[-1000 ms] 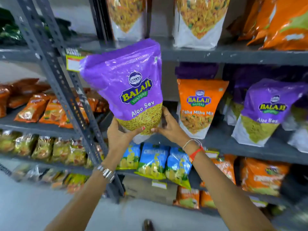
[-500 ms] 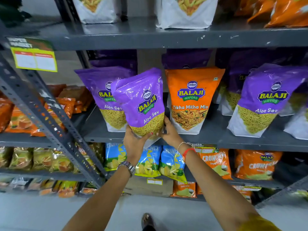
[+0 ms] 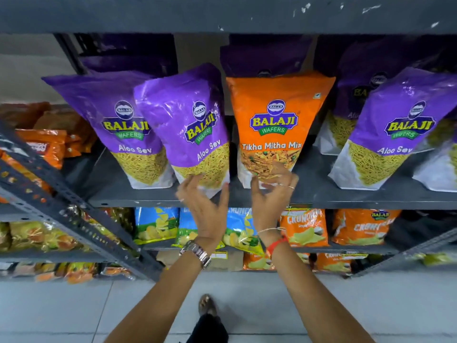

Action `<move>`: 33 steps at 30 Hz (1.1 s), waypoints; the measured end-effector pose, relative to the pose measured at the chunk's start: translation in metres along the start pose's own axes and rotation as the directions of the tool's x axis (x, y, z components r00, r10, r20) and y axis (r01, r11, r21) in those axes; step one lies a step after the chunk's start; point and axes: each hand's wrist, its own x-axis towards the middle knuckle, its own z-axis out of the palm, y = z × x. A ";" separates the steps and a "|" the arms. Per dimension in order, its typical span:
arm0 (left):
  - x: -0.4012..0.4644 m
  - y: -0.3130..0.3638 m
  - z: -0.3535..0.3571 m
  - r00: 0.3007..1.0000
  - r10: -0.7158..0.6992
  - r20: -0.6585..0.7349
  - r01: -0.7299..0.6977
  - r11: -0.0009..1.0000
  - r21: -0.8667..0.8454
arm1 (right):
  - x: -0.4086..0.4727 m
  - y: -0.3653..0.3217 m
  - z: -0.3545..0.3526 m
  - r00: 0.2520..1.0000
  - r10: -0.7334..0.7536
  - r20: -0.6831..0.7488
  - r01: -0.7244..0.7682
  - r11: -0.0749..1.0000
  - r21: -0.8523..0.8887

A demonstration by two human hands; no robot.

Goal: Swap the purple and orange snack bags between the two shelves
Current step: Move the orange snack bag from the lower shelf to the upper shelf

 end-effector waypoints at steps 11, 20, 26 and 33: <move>0.016 0.026 0.081 0.794 -0.223 0.565 0.450 0.840 -0.302 | 0.076 0.046 -0.028 0.908 0.257 0.330 -0.204 0.961 -0.188; 0.021 0.021 0.083 0.782 -0.290 0.551 0.441 0.882 -0.163 | 0.061 0.039 -0.043 0.896 0.280 0.345 -0.234 0.957 -0.171; -0.001 0.038 0.049 0.829 -0.247 0.501 0.385 0.902 -0.193 | 0.032 0.012 -0.071 0.911 0.199 0.362 -0.173 0.980 -0.102; 0.002 0.082 -0.020 0.917 -0.116 0.383 0.266 0.891 -0.368 | 0.006 -0.048 -0.086 0.932 0.018 0.362 0.009 0.997 -0.074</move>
